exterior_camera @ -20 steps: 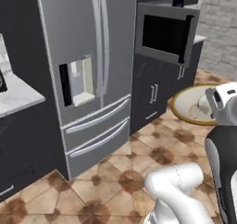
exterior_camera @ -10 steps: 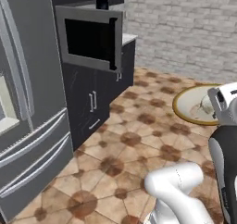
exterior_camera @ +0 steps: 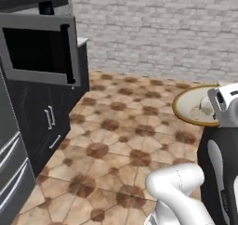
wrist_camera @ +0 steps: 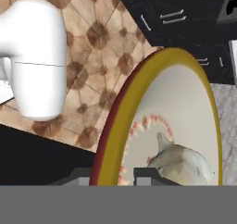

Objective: Pick the garlic from the sink and place it in the bowl. Then pick the bowl and place it in the microwave. Then close the microwave door and press the start button.

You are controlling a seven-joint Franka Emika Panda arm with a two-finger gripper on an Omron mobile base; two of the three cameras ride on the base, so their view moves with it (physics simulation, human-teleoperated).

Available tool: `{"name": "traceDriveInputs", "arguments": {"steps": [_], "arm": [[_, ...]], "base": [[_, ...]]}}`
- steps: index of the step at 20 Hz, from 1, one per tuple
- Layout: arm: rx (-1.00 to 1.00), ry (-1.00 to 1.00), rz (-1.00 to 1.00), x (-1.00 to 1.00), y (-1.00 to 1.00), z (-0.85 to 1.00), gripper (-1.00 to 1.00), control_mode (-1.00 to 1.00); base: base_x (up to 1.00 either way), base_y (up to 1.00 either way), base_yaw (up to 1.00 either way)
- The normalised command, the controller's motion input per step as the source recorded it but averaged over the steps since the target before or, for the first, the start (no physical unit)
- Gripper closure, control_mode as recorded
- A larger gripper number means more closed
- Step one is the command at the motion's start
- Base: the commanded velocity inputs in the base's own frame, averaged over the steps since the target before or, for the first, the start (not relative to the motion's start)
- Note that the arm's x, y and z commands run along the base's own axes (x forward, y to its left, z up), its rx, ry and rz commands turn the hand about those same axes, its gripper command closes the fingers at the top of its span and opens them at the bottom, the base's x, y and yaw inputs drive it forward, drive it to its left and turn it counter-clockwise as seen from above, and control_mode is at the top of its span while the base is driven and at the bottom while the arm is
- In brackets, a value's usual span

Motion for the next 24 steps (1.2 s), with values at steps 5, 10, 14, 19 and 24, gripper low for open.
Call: {"name": "traceDriveInputs", "arguments": {"steps": [5, 10, 14, 19, 24], "arm": [[0.0, 0.0, 0.0, 0.0, 0.0, 0.0, 1.0, 1.0], [0.0, 0.0, 0.0, 0.0, 0.0, 0.0, 1.0, 1.0], [0.0, 0.0, 0.0, 0.0, 0.0, 0.0, 1.0, 1.0], [0.0, 0.0, 0.0, 0.0, 0.0, 0.0, 1.0, 1.0], [0.0, 0.0, 0.0, 0.0, 0.0, 0.0, 1.0, 1.0]], "base": [[0.89, 0.0, -0.42], [1.0, -0.01, -0.37], [1.0, 0.0, -0.1], [1.0, 0.0, 0.33], [0.94, 0.0, 0.68]]}}
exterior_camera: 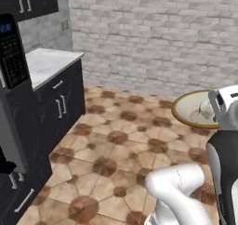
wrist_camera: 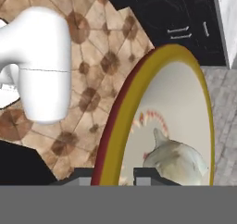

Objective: Pick the garlic from the sink and place it in the bowl. Then pick the bowl and place it in the microwave. Then close the microwave door and press the start button.

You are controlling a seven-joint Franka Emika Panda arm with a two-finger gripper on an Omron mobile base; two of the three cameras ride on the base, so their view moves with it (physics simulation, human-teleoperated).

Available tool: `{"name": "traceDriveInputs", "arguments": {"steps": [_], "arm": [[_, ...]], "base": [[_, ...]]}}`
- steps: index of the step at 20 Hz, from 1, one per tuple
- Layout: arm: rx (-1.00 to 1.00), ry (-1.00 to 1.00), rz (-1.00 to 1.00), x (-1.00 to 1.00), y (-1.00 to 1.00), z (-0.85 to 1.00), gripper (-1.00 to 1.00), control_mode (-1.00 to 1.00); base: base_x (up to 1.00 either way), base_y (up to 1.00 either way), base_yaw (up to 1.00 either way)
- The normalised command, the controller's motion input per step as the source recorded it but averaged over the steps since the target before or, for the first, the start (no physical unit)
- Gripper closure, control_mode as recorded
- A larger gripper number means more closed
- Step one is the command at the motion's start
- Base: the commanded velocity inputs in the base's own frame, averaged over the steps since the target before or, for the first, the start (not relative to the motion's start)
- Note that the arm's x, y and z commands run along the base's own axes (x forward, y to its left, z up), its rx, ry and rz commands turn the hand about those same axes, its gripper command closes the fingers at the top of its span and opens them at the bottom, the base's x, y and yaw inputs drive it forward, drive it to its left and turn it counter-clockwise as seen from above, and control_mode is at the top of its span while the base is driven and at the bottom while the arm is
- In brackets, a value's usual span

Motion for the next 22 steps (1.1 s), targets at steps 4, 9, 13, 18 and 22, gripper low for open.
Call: {"name": "traceDriveInputs", "arguments": {"steps": [4, 9, 13, 18, 22], "arm": [[0.0, 0.0, 0.0, 0.0, 0.0, 0.0, 1.0, 1.0], [0.0, 0.0, 0.0, 0.0, 0.0, 0.0, 1.0, 1.0], [0.0, 0.0, 0.0, 0.0, 0.0, 0.0, 1.0, 1.0], [0.0, 0.0, 0.0, 0.0, 0.0, 0.0, 1.0, 1.0], [0.0, 0.0, 0.0, 0.0, 0.0, 0.0, 1.0, 1.0]], "base": [[0.81, 0.0, 0.68], [0.77, 0.0, 0.65], [0.72, -0.05, 0.68], [0.65, -0.3, 0.67], [0.51, -0.42, 0.64]]}}
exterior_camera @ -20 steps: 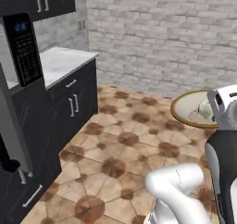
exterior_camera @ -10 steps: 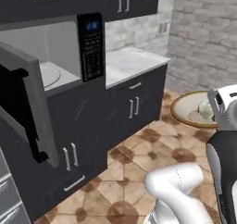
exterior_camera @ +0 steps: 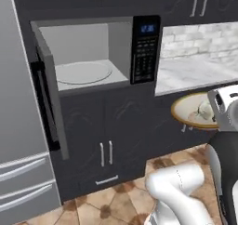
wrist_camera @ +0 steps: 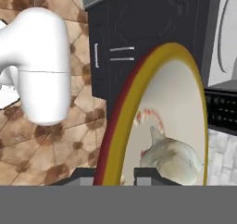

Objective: Pick the garlic from the sink and place it in the bowl. Then pick the bowl and place it in the microwave. Then close the microwave door and press the start button.

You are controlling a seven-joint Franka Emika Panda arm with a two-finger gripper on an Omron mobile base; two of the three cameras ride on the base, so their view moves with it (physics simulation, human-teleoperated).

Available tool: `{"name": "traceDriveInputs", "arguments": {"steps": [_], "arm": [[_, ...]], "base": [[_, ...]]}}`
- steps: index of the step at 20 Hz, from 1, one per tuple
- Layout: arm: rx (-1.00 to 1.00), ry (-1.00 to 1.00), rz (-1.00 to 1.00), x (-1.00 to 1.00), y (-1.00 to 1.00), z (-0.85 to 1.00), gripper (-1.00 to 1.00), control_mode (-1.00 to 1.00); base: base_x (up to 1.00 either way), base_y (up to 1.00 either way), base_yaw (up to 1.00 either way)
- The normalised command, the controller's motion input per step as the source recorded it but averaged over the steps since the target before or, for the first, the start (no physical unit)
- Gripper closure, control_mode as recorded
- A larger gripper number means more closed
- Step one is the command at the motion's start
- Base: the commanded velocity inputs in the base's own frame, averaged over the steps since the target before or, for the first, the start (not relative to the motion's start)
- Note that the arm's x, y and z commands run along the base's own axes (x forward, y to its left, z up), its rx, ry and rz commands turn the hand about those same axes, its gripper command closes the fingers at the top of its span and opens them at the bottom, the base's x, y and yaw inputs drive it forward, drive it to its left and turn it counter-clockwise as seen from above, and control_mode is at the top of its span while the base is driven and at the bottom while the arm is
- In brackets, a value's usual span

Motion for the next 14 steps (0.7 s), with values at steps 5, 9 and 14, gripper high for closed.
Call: {"name": "traceDriveInputs", "arguments": {"steps": [5, 9, 14], "arm": [[0.0, 0.0, 0.0, 0.0, 0.0, 0.0, 1.0, 1.0], [0.0, 0.0, 0.0, 0.0, 0.0, 0.0, 1.0, 1.0], [0.0, 0.0, 0.0, 0.0, 0.0, 0.0, 1.0, 1.0]], "base": [[0.78, -0.19, 0.45], [0.82, 0.06, 0.05], [0.28, 0.41, 0.0]]}}
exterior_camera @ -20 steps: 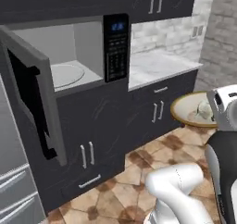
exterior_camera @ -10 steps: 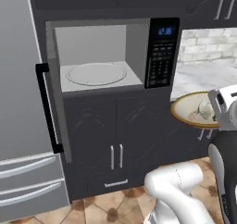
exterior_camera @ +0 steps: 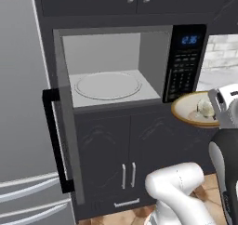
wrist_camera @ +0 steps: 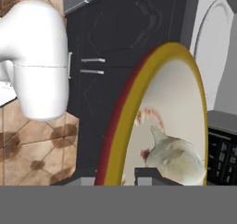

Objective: Pick the garlic from the sink and place it in the bowl. Then pick the bowl and place it in the microwave. Then close the microwave door and press the start button.

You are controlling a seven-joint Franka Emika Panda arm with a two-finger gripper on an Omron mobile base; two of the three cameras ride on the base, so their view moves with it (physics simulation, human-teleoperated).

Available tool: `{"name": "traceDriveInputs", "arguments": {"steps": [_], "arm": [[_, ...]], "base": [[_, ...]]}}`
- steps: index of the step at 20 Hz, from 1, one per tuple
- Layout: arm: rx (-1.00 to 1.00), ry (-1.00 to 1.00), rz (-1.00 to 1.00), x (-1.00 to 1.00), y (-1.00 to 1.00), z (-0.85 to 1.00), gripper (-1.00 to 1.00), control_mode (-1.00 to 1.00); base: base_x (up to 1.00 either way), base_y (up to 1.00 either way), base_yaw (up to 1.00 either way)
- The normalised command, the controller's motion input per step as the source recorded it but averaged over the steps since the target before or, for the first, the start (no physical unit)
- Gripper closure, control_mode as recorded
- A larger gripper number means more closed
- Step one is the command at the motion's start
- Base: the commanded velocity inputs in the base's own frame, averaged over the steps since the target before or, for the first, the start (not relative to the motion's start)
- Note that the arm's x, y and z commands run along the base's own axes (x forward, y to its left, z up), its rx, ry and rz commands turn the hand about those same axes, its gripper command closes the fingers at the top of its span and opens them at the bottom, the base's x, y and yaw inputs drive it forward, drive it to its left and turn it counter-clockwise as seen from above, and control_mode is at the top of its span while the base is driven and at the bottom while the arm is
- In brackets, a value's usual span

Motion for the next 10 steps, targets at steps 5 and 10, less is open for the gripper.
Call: {"name": "traceDriveInputs", "arguments": {"steps": [5, 10], "arm": [[0.0, 0.0, 0.0, 0.0, 0.0, 0.0, 1.0, 1.0], [0.0, 0.0, 0.0, 0.0, 0.0, 0.0, 1.0, 1.0]], "base": [[0.3, 0.34, 0.0], [0.42, 0.07, 0.0]]}}
